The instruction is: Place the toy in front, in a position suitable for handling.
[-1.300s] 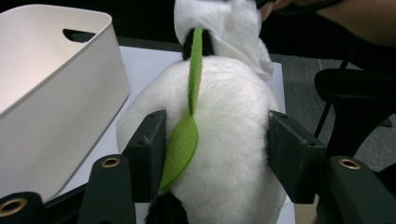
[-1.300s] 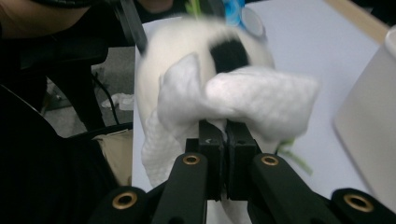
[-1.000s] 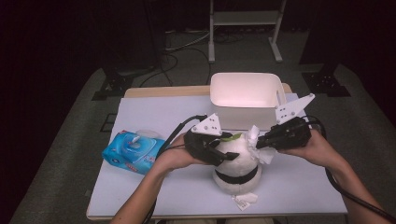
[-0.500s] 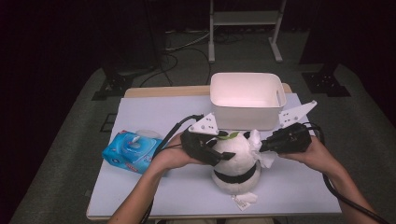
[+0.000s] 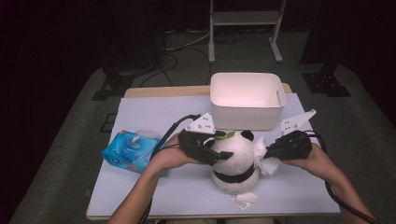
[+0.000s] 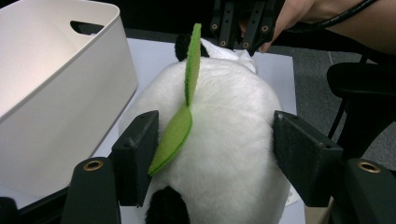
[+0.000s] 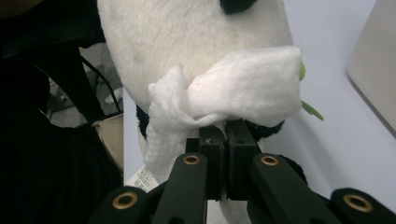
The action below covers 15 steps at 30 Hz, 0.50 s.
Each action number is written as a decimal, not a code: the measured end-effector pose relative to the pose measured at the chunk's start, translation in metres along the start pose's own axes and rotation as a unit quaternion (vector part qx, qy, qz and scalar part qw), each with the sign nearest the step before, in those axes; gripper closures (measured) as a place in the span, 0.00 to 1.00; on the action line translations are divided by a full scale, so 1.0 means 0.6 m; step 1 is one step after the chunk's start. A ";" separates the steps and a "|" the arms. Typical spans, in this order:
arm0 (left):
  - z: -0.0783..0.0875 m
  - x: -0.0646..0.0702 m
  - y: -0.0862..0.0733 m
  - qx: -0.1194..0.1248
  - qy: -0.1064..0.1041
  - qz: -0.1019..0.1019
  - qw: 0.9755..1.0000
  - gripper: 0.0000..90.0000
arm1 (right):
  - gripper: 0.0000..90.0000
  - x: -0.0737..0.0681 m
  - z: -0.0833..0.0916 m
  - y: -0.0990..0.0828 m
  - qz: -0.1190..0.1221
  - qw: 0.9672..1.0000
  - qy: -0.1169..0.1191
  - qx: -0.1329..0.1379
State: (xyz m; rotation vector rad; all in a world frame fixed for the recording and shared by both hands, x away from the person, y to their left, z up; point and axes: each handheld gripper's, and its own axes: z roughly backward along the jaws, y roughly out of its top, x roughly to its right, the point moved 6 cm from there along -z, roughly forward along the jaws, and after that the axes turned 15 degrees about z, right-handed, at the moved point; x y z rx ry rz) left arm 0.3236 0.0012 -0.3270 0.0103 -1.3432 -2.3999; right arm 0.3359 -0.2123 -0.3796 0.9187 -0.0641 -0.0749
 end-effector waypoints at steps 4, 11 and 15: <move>-0.003 0.002 0.003 -0.003 0.000 -0.003 1.000 0.37 | 0.96 -0.002 0.013 0.020 0.012 1.000 -0.004 -0.011; -0.016 0.010 0.013 -0.008 -0.001 -0.010 1.000 0.37 | 0.96 -0.003 0.033 0.094 0.057 0.998 -0.008 -0.004; -0.016 0.009 0.013 -0.011 0.001 -0.010 1.000 0.37 | 0.96 -0.001 0.026 0.113 0.070 0.997 -0.006 -0.017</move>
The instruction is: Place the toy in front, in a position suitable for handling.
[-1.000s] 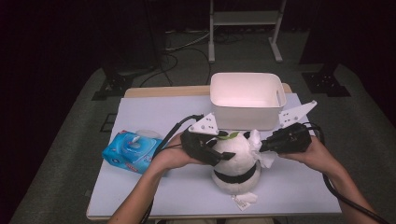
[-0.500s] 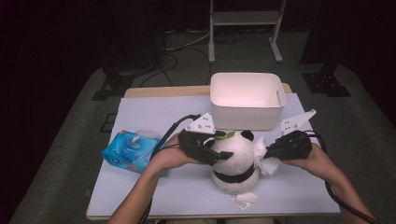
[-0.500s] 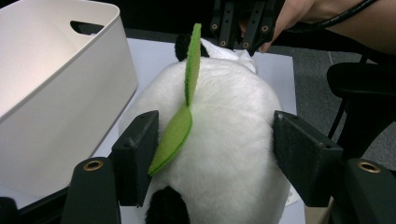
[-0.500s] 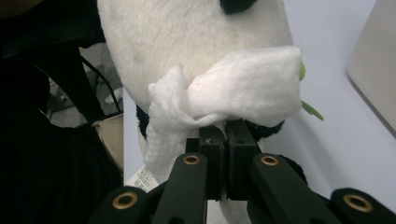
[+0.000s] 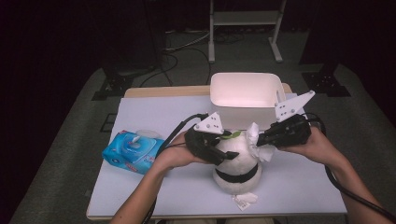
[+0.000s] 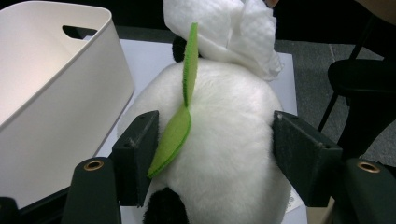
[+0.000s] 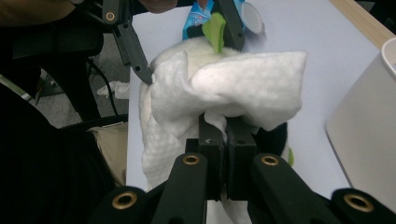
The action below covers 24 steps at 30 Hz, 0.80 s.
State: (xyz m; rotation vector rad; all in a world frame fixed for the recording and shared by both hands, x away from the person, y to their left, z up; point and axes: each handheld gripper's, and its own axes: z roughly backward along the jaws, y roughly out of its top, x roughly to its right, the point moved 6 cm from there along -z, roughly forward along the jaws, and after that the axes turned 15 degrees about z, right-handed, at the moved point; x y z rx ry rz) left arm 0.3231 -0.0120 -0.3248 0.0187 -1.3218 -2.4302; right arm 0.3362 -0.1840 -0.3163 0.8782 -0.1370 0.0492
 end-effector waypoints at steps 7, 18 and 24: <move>-0.001 -0.002 -0.001 0.002 -0.003 0.000 1.000 0.34 | 0.97 0.002 -0.011 -0.022 -0.020 1.000 0.012 0.000; 0.004 -0.012 -0.008 0.001 -0.003 0.007 1.000 0.34 | 0.97 -0.004 -0.019 -0.049 -0.031 0.999 0.014 -0.017; -0.003 -0.008 -0.003 0.003 -0.003 0.001 1.000 0.37 | 0.96 -0.002 -0.002 -0.035 -0.019 0.999 0.008 -0.024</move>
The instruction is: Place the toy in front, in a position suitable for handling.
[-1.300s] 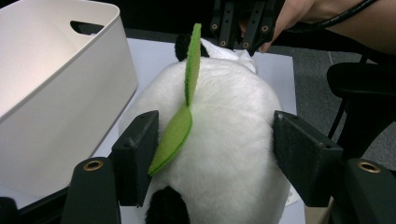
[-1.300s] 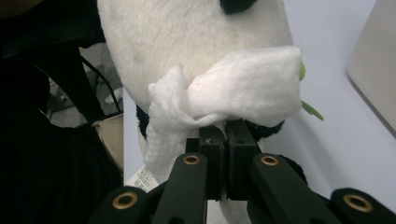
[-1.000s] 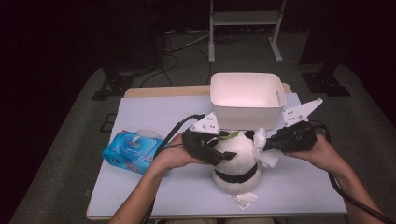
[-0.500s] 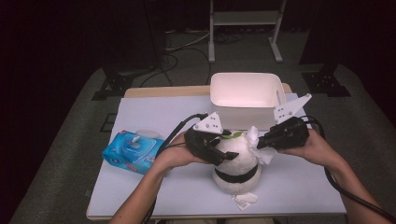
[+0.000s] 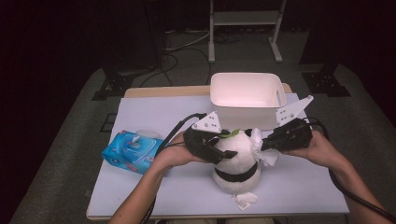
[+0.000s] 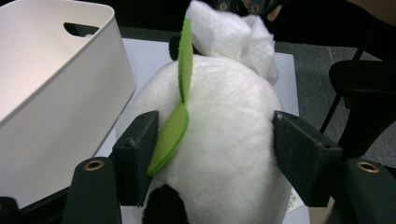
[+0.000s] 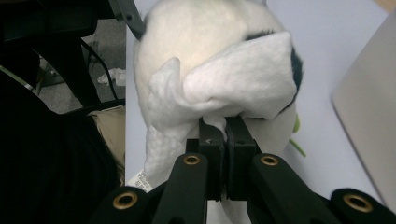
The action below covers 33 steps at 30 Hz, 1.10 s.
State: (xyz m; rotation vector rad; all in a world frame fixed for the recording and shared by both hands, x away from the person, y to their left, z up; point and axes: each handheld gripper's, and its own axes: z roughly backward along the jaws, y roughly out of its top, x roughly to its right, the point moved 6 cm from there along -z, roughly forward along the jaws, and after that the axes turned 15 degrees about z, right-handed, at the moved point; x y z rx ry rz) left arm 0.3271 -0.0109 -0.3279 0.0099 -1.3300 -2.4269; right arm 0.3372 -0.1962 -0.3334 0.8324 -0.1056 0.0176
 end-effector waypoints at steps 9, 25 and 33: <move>-0.015 0.013 0.011 -0.003 -0.002 -0.013 1.000 0.37 | 0.97 0.013 0.008 0.056 0.035 0.999 -0.006 0.004; -0.002 -0.002 -0.013 -0.015 0.000 0.009 1.000 0.26 | 0.97 0.010 0.004 0.016 0.006 1.000 0.002 -0.014; -0.024 -0.011 -0.047 -0.014 -0.019 0.039 0.999 0.22 | 0.97 0.006 0.012 0.000 -0.007 1.000 0.001 -0.007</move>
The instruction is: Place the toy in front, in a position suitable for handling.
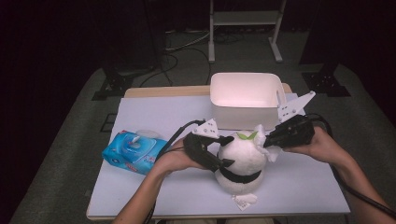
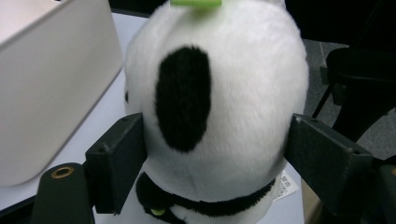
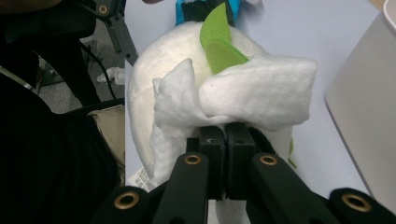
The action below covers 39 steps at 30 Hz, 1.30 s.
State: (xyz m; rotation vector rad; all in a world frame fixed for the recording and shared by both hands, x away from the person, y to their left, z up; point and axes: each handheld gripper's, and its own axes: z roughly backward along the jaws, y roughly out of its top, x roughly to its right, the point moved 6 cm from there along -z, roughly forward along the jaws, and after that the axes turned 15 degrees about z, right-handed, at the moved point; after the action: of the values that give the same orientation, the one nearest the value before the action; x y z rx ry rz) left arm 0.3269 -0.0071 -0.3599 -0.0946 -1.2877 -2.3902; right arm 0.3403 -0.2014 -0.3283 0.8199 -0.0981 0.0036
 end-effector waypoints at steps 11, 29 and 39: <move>0.009 -0.004 0.012 0.033 -0.004 0.008 0.999 0.44 | 0.97 -0.002 0.011 0.008 -0.001 0.999 -0.011 0.041; 0.010 0.008 0.021 0.021 0.005 -0.009 1.000 0.44 | 0.97 0.001 0.002 0.075 0.044 0.999 -0.010 0.002; 0.011 0.001 0.018 0.033 -0.001 0.001 0.999 0.47 | 0.97 0.009 0.027 0.008 0.001 1.000 -0.028 -0.008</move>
State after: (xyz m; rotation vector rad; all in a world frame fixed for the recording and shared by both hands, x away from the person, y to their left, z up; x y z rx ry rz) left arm 0.3296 -0.0074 -0.3477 -0.0781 -1.3661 -2.3432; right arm 0.3441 -0.2100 -0.3132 0.8044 -0.1521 -0.0191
